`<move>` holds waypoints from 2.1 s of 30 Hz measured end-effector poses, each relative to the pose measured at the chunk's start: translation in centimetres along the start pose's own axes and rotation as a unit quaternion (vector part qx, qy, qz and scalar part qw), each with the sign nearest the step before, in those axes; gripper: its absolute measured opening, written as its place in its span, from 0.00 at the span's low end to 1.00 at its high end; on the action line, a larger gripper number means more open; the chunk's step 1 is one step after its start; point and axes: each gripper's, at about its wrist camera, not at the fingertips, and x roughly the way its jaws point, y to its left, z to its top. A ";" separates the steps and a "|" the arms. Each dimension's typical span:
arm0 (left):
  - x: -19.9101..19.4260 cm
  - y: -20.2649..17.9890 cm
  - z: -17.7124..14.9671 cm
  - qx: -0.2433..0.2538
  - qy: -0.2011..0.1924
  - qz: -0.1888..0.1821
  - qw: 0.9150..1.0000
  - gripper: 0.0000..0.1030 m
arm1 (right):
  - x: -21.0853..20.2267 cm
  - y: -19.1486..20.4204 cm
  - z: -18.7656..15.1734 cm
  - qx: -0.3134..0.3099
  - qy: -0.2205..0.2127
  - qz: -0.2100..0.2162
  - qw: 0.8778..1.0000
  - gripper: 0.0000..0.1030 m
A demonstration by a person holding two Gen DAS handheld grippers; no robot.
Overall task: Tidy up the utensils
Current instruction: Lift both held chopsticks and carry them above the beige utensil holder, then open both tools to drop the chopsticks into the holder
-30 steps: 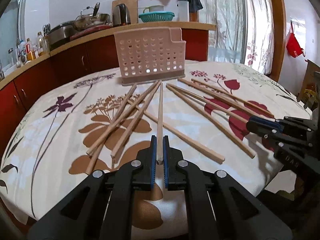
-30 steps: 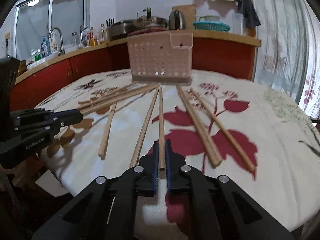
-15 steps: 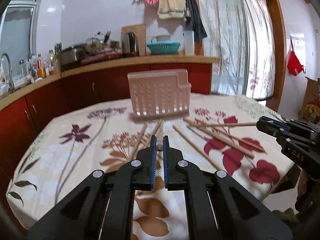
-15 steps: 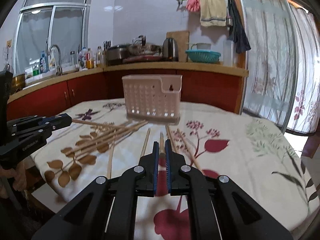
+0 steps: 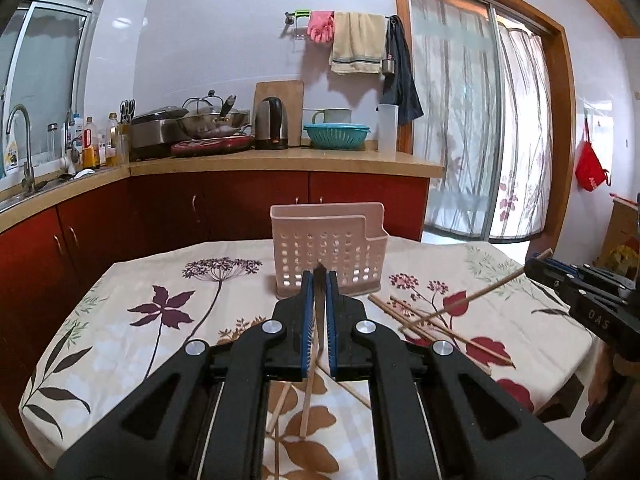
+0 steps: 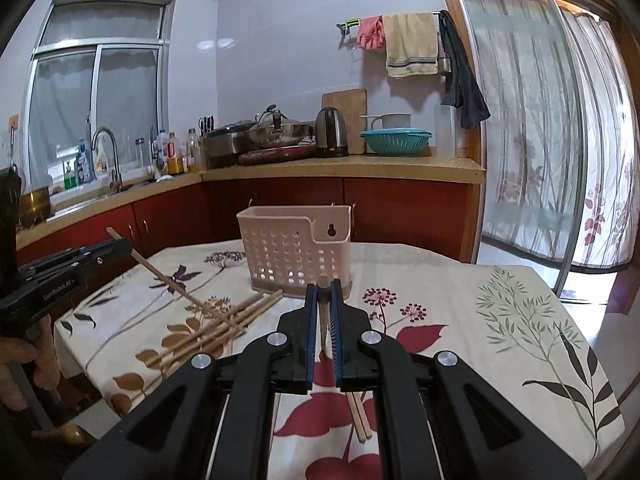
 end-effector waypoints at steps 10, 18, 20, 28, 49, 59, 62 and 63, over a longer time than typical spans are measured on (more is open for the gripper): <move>2.0 0.9 2.1 0.000 0.006 0.001 1.000 0.07 | 2.2 -0.6 1.9 0.005 0.020 0.011 1.000 0.07; 2.9 1.1 3.7 -0.001 -0.005 -0.005 1.000 0.06 | 3.1 -0.3 3.8 0.002 0.003 0.011 1.000 0.07; 2.9 1.4 4.3 -0.005 -0.009 -0.010 1.000 0.06 | 3.3 -0.2 4.3 0.003 0.002 0.015 1.000 0.07; 3.1 2.8 7.7 -0.029 -0.025 -0.028 0.999 0.06 | 3.8 -0.8 7.2 0.015 -0.016 0.028 0.999 0.07; 8.4 4.9 19.3 -0.005 -0.098 -0.001 0.995 0.06 | 11.7 -1.9 17.9 0.004 -0.102 0.035 0.994 0.07; 17.0 5.8 14.6 -0.018 -0.009 -0.007 1.000 0.06 | 19.7 -3.1 13.6 0.042 -0.010 0.042 0.998 0.07; 18.6 6.2 13.3 -0.022 0.011 -0.009 1.000 0.06 | 21.0 -3.0 13.1 0.041 0.004 0.041 0.998 0.07; 19.0 6.4 13.0 -0.023 0.016 -0.009 1.000 0.06 | 21.3 -2.9 12.9 0.040 0.007 0.040 0.998 0.07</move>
